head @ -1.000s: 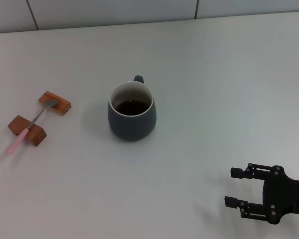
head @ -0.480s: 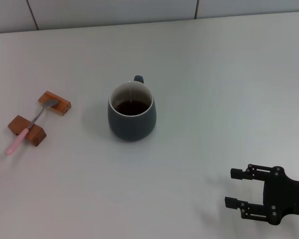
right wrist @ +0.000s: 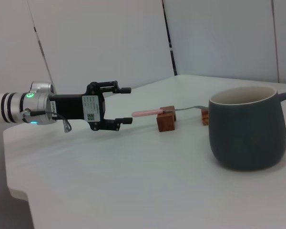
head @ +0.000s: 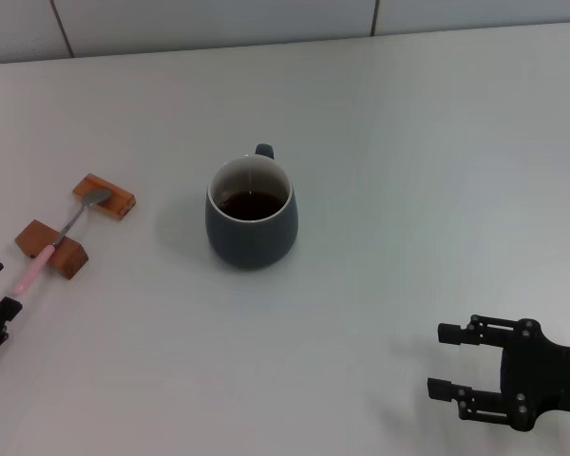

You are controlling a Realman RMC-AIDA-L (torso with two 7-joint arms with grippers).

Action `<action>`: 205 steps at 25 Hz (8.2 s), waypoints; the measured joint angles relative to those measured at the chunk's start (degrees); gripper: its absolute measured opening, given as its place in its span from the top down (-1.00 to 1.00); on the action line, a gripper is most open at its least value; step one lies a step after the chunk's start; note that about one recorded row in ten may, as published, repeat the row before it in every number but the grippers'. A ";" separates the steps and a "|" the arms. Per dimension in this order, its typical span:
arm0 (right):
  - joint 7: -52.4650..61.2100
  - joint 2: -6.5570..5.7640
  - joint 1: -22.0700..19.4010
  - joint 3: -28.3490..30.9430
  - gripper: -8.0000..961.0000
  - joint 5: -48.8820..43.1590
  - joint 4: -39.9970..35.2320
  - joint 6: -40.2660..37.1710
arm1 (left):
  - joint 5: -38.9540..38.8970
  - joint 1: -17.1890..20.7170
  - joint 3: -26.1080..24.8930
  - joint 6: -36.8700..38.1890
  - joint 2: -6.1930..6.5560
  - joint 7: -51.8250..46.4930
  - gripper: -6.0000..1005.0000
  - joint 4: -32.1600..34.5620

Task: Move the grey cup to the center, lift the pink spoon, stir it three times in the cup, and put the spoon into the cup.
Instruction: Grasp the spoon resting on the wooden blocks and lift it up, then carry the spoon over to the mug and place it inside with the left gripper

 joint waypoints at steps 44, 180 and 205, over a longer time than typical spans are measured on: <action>0.19 0.00 0.85 0.06 -0.47 0.30 0.43 -0.08 | 1.51 -5.75 0.00 -7.57 -0.03 -2.19 -0.33 -3.16; 4.06 0.09 4.73 0.00 -0.47 -0.19 4.46 3.41 | 35.51 -29.56 92.94 2.38 -1.11 -1.64 0.67 78.29; 4.40 0.11 4.91 0.00 -0.47 -0.19 5.26 3.34 | 35.99 -30.83 93.00 2.24 -1.11 -2.80 0.65 78.18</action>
